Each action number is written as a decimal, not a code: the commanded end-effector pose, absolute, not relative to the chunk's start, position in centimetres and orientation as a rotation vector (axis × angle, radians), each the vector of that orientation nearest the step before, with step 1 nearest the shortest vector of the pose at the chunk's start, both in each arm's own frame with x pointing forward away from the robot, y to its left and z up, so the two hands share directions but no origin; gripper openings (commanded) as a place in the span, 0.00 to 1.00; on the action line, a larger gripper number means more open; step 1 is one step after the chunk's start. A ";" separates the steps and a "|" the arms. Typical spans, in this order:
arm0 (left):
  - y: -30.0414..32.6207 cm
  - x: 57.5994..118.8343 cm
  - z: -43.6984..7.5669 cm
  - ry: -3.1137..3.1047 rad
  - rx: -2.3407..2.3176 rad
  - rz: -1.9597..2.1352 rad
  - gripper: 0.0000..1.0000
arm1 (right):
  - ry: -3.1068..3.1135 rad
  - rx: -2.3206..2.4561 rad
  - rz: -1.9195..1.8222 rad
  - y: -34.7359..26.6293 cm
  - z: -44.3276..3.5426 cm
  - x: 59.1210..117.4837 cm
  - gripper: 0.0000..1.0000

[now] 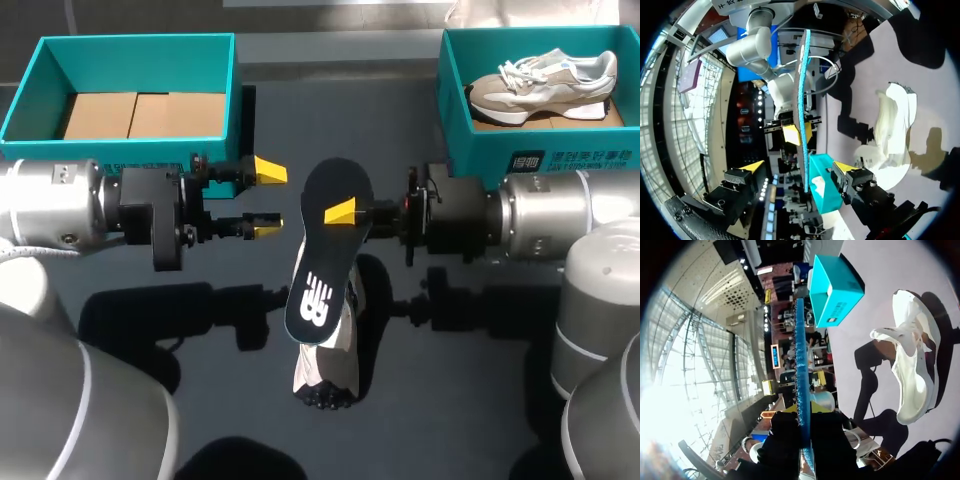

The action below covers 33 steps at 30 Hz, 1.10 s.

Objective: Take the shoe out of the shoebox, open the shoe tongue, remove and reinsert the insole, then place the shoe into the shoebox

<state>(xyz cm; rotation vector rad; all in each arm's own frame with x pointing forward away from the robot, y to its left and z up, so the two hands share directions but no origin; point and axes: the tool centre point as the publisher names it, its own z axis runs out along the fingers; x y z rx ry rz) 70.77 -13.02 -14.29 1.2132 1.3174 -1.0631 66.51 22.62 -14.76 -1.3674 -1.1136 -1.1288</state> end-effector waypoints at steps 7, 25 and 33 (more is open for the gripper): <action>-14.9 71.9 -14.8 1.293 1.207 -1.093 0.49 | -1.115 -1.345 -1.171 24.6 -14.9 66.1 0.00; -17.1 72.0 -14.8 1.268 1.161 -1.148 0.30 | -1.122 -1.335 -1.213 25.8 -14.5 66.9 0.00; -17.3 71.9 -15.0 1.269 1.149 -1.153 0.13 | -1.113 -1.338 -1.221 25.8 -14.6 66.9 0.00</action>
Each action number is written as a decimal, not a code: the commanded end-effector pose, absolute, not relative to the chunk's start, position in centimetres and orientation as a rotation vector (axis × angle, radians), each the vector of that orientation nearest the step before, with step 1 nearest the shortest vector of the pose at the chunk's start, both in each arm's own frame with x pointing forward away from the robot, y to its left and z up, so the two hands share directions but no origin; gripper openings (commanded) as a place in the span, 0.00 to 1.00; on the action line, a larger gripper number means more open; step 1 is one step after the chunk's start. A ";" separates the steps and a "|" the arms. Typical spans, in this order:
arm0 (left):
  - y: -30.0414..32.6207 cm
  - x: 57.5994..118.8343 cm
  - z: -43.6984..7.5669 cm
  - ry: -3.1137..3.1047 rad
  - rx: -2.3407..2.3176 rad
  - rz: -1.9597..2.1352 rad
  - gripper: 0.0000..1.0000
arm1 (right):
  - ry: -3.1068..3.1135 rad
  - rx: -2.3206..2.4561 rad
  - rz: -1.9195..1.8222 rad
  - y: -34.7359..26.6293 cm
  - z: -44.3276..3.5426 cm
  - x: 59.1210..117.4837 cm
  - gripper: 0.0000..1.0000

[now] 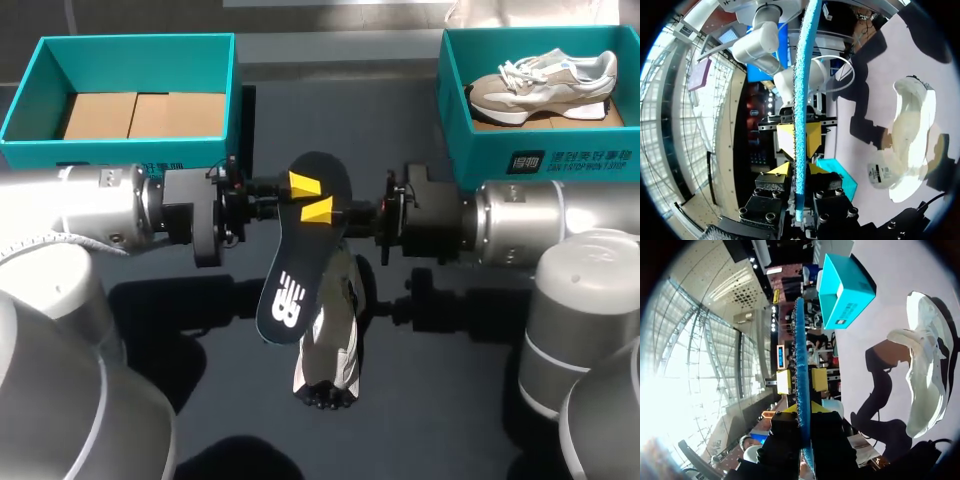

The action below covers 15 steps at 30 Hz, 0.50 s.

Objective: Take the shoe out of the shoebox, open the shoe tongue, remove and reinsert the insole, then place the shoe into the shoebox

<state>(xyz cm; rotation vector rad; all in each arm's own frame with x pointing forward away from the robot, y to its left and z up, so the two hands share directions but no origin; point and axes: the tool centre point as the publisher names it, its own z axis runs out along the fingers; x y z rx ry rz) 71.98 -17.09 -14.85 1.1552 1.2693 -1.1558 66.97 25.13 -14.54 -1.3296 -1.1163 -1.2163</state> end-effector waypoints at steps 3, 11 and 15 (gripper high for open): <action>-17.3 72.0 -15.1 1.271 1.149 -1.153 0.01 | -1.113 -1.338 -1.220 25.8 -14.6 66.8 0.00; -17.2 71.9 -15.3 1.280 1.140 -1.162 0.00 | -1.125 -1.323 -1.213 26.0 -14.7 66.7 0.87; -16.6 71.9 -15.5 1.309 1.129 -1.164 0.00 | -1.220 -1.324 -1.225 25.1 -14.6 66.2 1.00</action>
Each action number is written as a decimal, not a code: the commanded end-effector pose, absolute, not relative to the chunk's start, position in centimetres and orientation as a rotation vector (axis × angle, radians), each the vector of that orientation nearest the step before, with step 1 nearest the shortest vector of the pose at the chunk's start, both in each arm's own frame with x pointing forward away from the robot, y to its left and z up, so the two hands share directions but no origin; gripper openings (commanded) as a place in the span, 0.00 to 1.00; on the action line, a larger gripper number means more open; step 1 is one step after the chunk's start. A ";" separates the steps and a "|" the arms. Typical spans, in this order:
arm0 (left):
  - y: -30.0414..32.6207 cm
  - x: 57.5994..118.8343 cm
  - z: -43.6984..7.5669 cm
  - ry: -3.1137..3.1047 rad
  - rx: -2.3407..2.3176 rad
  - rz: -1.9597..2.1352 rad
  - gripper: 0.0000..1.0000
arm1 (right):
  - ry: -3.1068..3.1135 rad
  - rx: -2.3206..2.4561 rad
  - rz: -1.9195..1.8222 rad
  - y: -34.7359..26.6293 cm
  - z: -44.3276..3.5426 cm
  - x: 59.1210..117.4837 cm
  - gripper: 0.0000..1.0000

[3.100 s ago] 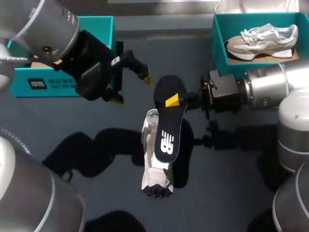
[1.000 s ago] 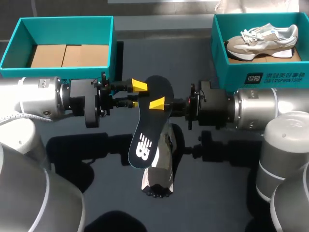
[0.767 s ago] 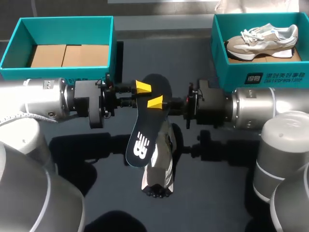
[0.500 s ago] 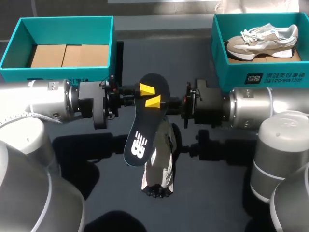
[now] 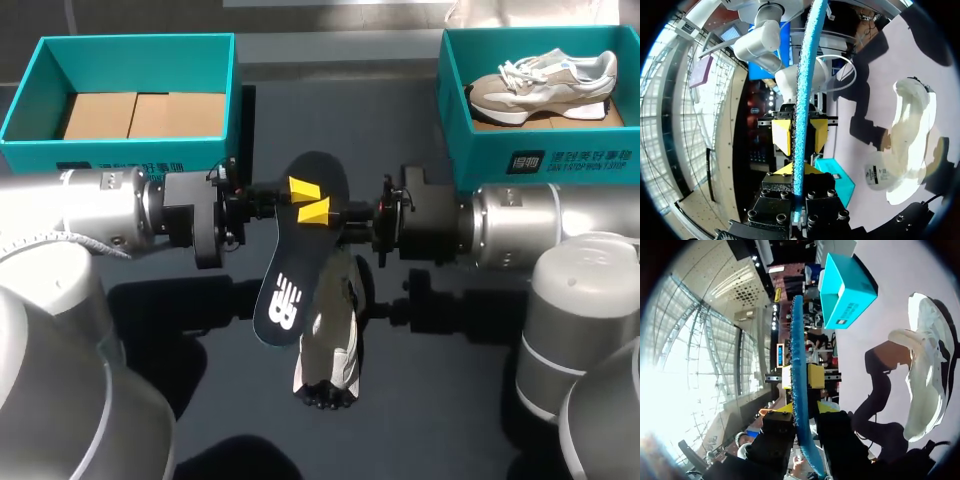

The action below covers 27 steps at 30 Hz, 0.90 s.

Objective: Take the shoe out of the shoebox, open the shoe tongue, remove and reinsert the insole, then place the shoe into the shoebox

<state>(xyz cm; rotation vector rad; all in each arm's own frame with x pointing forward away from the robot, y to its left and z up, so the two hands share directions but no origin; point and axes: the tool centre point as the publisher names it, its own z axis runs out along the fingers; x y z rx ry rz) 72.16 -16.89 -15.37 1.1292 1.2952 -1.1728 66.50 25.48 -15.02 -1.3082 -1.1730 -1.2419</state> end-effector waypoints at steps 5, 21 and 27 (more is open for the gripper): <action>-15.6 71.4 -15.0 1.353 1.111 -1.210 0.00 | -1.288 -1.334 -1.278 22.4 -14.7 65.8 1.00; -13.4 69.5 -15.4 1.467 0.992 -1.378 0.00 | -1.773 -1.040 -1.460 17.5 -13.7 66.7 1.00; -13.4 69.5 -15.4 1.467 0.992 -1.378 0.00 | -1.773 -1.040 -1.460 17.5 -13.7 66.7 1.00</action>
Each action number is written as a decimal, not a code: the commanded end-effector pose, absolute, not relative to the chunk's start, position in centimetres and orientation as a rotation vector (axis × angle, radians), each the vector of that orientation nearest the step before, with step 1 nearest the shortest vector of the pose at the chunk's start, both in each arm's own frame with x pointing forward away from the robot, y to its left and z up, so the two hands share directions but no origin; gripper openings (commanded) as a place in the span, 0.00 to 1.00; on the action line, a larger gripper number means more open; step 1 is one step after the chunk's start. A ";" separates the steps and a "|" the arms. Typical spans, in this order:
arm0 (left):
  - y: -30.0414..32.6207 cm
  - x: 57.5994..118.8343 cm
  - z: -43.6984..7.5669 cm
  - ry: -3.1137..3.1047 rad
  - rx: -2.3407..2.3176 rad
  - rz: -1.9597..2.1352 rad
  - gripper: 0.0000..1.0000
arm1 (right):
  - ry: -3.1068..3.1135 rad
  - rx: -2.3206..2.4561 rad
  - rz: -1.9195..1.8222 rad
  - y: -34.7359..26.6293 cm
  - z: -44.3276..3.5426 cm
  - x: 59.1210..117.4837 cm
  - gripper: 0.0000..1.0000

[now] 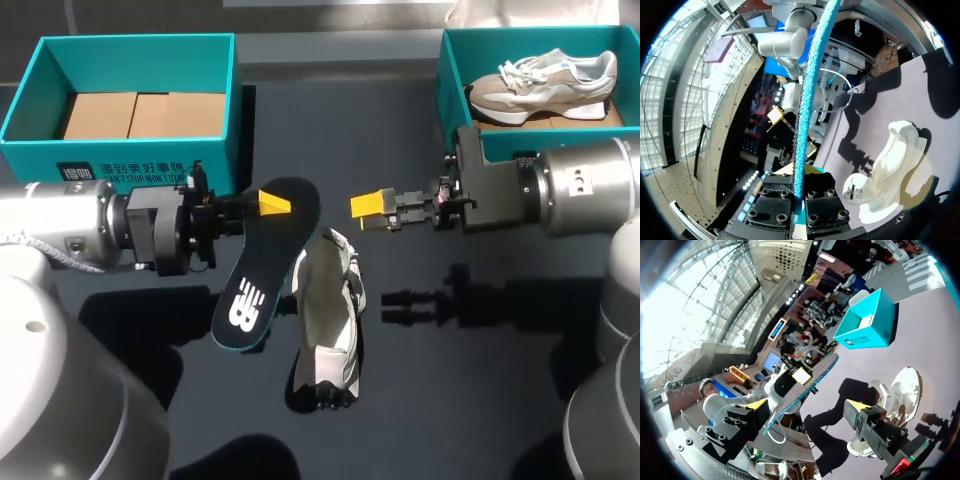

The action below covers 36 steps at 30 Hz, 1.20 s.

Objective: Take the shoe out of the shoebox, open the shoe tongue, remove and reinsert the insole, then place the shoe into the shoebox

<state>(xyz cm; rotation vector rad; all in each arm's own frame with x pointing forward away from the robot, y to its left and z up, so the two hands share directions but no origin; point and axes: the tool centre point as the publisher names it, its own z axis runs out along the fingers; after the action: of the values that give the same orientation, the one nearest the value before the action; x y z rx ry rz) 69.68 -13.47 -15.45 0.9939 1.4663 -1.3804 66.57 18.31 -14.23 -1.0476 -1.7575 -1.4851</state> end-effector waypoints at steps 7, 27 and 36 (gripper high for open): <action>-13.4 69.5 -15.4 1.467 0.992 -1.378 0.00 | -1.773 -1.040 -1.460 17.5 -13.7 66.7 1.00; -13.4 69.5 -15.4 1.467 0.992 -1.378 0.00 | -2.345 -0.140 -1.488 15.8 -13.2 66.2 1.00; -12.5 67.6 -16.6 1.561 0.934 -1.499 0.00 | -2.749 -0.114 -1.384 15.4 -15.6 65.8 1.00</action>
<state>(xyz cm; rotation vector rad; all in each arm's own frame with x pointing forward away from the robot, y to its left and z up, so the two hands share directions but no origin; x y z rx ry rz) 68.52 -13.45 -16.38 0.9517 1.5473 -1.4801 66.13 14.90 -15.89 -0.1970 -2.4411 -1.5002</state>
